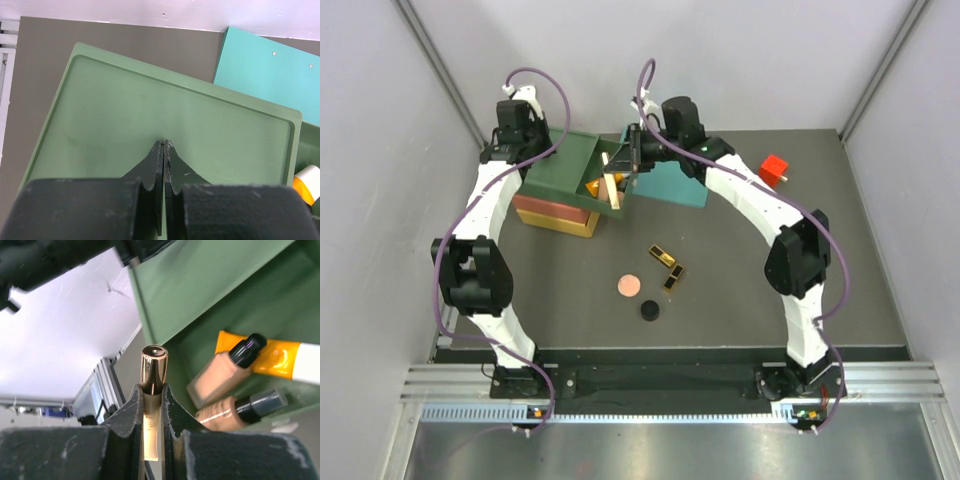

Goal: Organize the makeup

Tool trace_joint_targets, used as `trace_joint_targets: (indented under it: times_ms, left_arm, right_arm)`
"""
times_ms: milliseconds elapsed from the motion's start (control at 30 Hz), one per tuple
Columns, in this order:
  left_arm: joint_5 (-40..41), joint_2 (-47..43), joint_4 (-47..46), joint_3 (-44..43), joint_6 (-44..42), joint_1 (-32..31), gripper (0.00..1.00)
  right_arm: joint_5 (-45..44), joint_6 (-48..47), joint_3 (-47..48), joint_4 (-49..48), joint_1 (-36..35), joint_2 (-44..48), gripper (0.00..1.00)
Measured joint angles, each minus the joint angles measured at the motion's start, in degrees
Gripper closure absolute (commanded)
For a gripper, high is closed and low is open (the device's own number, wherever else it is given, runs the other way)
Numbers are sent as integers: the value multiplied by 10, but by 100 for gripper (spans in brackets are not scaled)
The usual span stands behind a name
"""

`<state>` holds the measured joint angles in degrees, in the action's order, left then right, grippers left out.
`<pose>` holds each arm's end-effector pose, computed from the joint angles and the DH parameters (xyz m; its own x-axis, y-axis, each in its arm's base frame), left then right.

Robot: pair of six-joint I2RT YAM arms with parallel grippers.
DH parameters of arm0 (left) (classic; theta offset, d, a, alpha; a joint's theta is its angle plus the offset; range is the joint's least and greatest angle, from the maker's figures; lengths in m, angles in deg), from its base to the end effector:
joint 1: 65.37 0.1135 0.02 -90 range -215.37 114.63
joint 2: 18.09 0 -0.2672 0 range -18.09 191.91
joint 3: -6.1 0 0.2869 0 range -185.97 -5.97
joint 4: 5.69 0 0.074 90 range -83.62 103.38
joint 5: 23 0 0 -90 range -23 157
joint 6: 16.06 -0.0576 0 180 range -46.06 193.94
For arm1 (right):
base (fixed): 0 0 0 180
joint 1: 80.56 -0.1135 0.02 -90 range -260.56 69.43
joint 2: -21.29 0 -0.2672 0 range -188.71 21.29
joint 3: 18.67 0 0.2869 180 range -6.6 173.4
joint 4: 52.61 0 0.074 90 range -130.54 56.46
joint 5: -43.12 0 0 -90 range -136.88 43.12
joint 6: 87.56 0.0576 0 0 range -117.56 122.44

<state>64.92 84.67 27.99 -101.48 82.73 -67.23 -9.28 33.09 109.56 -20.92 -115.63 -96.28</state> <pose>0.4798 -0.0177 0.3347 -0.4866 -0.1370 -0.8628 -0.0103 0.9885 -0.1511 0.4195 0.3375 0.3605 -0.7224 -0.0136 -0.6914 -0.6429 0.3815 0.6642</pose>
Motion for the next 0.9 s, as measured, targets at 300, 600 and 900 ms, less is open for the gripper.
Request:
trace_joint_targets:
  times_ms: [300, 600, 900]
  left_arm:
    - [-2, 0, 0, 0, 0, 0, 100]
    - [-2, -1, 0, 0, 0, 0, 100]
    - [-2, -1, 0, 0, 0, 0, 100]
  right_arm:
    - [-49, 62, 2, -63, 1, -45, 89]
    - [-137, 63, 20, -60, 3, -51, 36]
    - [-202, 44, -9, -46, 16, -20, 36]
